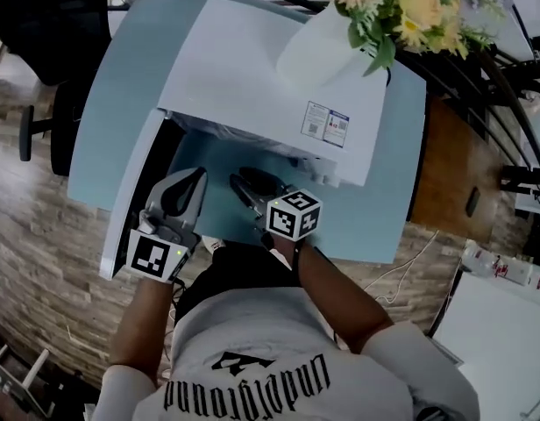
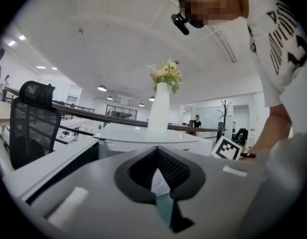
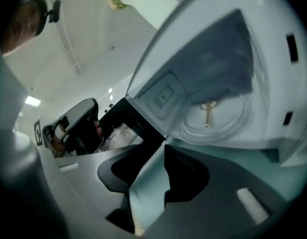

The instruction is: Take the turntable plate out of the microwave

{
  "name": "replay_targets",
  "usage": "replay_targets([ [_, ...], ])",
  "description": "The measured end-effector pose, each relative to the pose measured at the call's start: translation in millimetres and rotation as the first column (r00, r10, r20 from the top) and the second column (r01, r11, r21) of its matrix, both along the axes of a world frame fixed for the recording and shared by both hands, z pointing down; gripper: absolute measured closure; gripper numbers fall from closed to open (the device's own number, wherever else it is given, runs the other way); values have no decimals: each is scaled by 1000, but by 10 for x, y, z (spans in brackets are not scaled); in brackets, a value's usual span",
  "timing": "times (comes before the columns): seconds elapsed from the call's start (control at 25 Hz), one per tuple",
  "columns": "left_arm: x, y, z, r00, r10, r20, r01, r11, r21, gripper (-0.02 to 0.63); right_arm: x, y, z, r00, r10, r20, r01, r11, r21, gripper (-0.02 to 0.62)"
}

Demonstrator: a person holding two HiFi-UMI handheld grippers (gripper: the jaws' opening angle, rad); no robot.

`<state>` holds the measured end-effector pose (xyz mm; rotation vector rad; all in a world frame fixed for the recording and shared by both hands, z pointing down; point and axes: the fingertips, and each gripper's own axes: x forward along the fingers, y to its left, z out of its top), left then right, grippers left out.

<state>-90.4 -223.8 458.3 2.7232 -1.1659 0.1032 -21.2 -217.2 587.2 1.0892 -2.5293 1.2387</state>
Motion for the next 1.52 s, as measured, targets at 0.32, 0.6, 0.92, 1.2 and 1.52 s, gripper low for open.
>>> replay_targets([
  [0.32,34,-99,289,1000,-18,1,19,998,-52,557,157,-244,602,965,215,152,-173,954,-245,463],
  [0.6,53,-176,491,1000,-27,15,27,997,-68,557,206,-459,824,866,394,307,-264,883,-389,442],
  [0.92,97,-232,624,999,-37,6,37,997,-72,557,210,-732,980,743,544,391,-331,806,-491,442],
  [1.2,40,-194,765,996,-84,-41,77,986,-145,557,247,-743,1022,717,564,411,-326,791,-518,489],
  [1.52,-15,-175,897,988,-123,-93,102,973,-205,555,240,-710,953,711,548,441,-325,812,-485,545],
])
